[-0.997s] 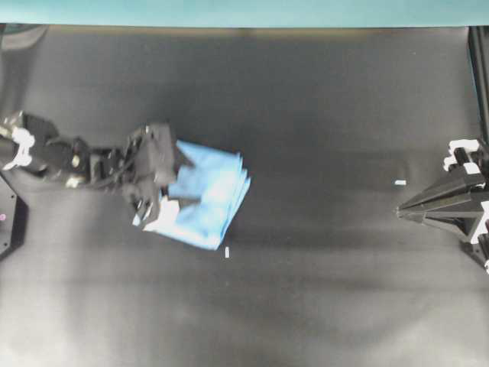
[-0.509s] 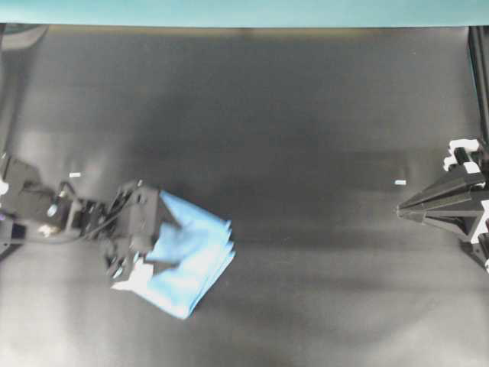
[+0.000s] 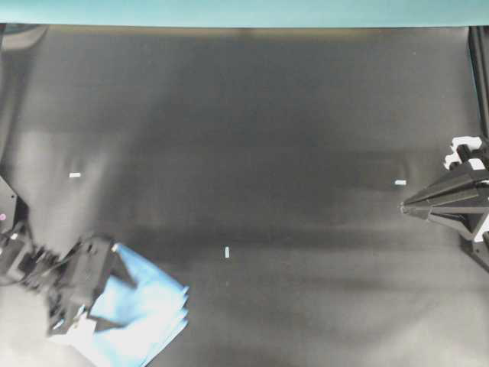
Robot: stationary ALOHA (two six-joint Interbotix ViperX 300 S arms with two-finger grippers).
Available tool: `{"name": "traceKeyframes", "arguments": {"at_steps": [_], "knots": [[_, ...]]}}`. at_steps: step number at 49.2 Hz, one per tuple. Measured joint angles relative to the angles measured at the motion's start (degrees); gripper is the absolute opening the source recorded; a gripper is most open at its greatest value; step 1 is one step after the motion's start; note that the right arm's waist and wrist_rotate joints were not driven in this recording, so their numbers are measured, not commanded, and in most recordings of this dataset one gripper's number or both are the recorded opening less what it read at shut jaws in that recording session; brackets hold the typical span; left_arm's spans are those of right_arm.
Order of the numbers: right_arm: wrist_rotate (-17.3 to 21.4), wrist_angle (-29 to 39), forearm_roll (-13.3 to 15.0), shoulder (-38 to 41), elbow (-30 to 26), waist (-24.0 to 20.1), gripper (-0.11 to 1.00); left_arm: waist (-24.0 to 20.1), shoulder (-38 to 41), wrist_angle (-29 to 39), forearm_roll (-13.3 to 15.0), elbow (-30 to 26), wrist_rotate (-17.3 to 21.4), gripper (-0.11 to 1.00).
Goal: Push a blue cloth with the left arm to wipe the desk.
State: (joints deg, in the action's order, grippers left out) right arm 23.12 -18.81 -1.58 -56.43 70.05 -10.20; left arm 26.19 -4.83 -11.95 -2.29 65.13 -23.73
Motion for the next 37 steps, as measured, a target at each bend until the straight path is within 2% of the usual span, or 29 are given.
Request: {"name": "traceKeyframes", "arguments": {"at_steps": [5, 12, 20, 27, 37], "knots": [[0.00, -0.18, -0.09, 0.00, 0.00, 0.00, 0.00, 1.23, -0.53, 0.35, 0.00, 0.09, -0.62, 0.87], [0.00, -0.18, 0.00, 0.00, 0.00, 0.00, 0.00, 1.41, -0.70, 0.44, 0.00, -0.18, 0.53, 0.87], [0.09, -0.18, -0.09, 0.00, 0.00, 0.00, 0.00, 1.14, -1.93, 1.93, 0.00, -1.32, 5.36, 0.84], [0.09, -0.18, -0.09, 0.00, 0.09, 0.00, 0.00, 0.97, -7.03, 5.54, 0.00, -3.78, 11.16, 0.82], [0.00, -0.09, 0.00, 0.00, 0.53, 0.00, 0.00, 0.88, -15.21, 8.44, 0.00, -4.31, 12.04, 0.81]]}}
